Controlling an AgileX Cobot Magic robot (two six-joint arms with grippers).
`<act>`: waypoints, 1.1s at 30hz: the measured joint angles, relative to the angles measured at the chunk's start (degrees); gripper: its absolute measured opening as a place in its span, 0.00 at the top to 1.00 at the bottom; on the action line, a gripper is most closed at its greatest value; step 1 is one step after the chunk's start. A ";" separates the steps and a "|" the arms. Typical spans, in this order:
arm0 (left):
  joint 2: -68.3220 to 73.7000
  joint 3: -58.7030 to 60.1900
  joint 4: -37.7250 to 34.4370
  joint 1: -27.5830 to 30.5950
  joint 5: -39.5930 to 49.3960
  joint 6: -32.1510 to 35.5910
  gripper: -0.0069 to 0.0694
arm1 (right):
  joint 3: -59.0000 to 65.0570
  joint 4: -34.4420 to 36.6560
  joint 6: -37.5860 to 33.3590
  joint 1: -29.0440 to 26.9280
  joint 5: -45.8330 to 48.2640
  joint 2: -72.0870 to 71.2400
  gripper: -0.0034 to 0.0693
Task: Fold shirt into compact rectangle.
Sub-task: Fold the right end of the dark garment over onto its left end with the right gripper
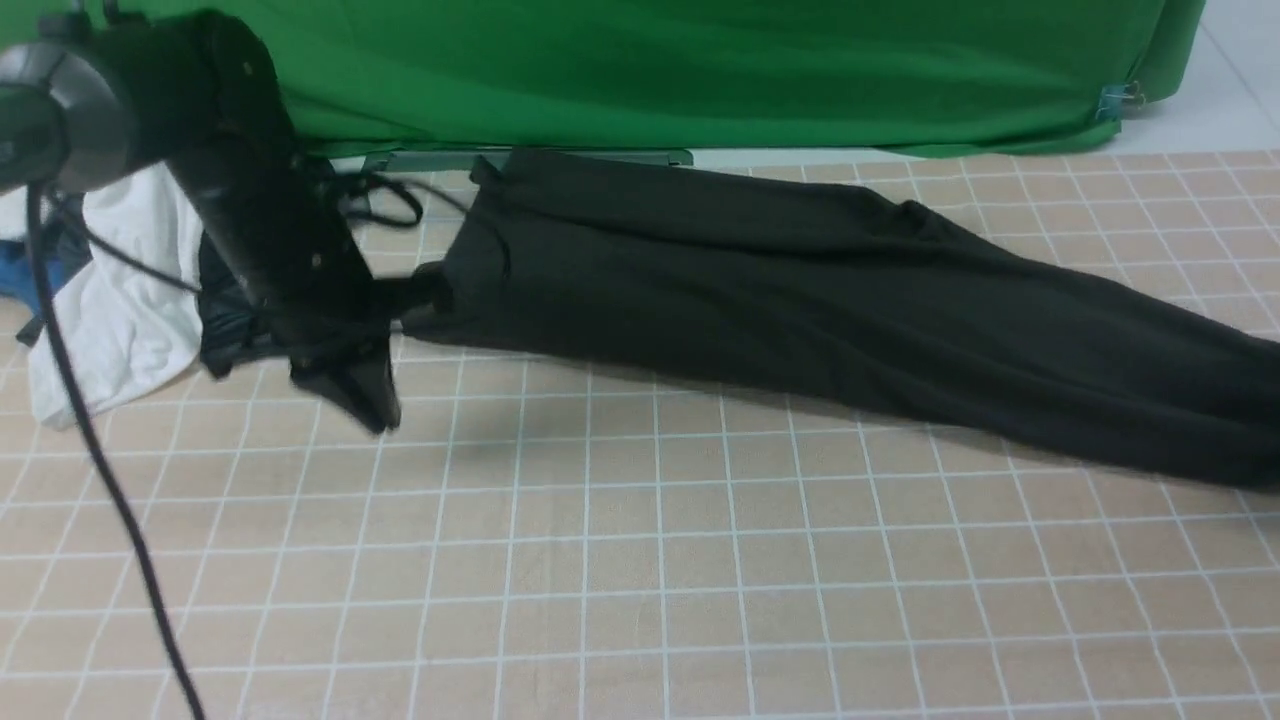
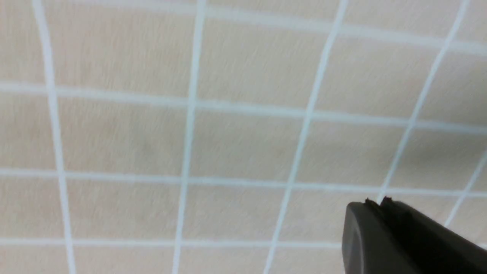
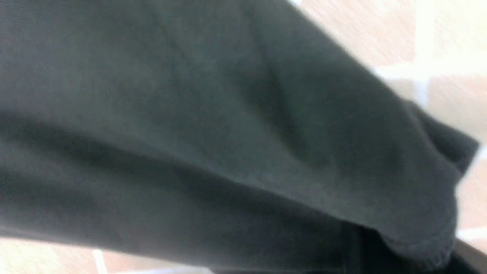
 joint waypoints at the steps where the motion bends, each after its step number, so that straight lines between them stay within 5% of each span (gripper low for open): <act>1: -0.78 2.38 0.33 0.00 -1.15 -0.01 0.89 | 1.46 -0.23 0.00 -0.70 -1.30 -1.25 0.84; 10: -1.99 0.00 -0.44 0.56 -12.00 -0.35 0.85 | 3.82 -0.59 0.12 -1.63 -4.60 -2.75 0.84; 25: 9.66 -9.66 -10.18 0.56 -22.64 12.69 0.20 | 3.82 -0.71 0.36 -0.40 -4.96 -2.75 0.84; 33: 11.84 -10.18 -18.21 0.63 -23.63 18.58 0.24 | 3.82 -0.79 1.28 -0.40 -4.96 -2.75 0.84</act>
